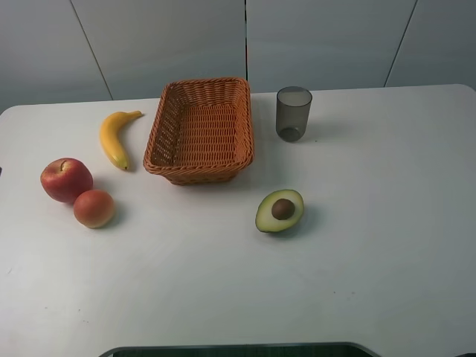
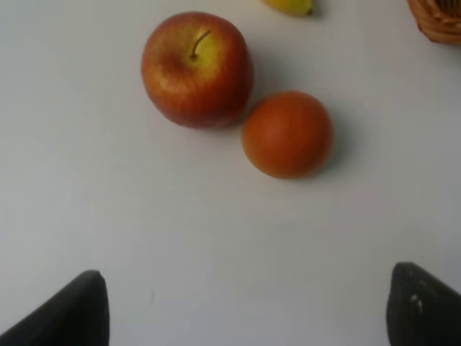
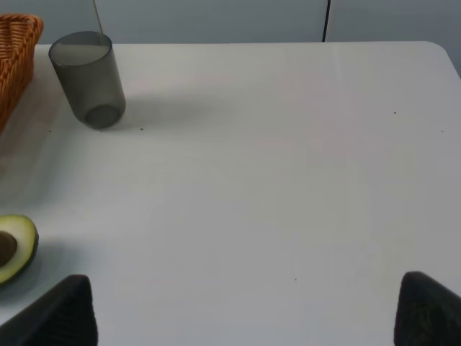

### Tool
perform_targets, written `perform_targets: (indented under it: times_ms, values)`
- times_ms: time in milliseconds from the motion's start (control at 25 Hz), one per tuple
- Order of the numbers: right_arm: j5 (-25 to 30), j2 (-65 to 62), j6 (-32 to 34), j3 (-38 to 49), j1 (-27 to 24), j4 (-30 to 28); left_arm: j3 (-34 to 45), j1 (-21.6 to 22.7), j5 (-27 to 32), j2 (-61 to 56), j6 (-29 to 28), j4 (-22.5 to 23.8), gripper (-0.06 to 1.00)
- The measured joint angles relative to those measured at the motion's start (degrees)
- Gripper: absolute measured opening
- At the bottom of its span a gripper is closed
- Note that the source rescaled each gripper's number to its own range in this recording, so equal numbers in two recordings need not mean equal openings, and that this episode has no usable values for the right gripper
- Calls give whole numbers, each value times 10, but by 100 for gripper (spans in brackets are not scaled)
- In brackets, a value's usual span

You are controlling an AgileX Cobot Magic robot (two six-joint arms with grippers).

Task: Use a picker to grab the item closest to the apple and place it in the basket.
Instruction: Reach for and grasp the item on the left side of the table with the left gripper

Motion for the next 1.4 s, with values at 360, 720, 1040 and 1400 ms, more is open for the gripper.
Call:
perform_targets:
  times_ms: [360,720,1040,1400]
  values:
    - [0,0,0,0,0,0,-75,-42,24,216,149,-27,100]
    - [0,0,0,0,0,0,-115,-106,51,365,436,27,100]
    - [0,0,0,0,0,0,-115,-121,-72,400,616,114,100]
    - [0,0,0,0,0,0,-116,-144,-121,462,683,131,100]
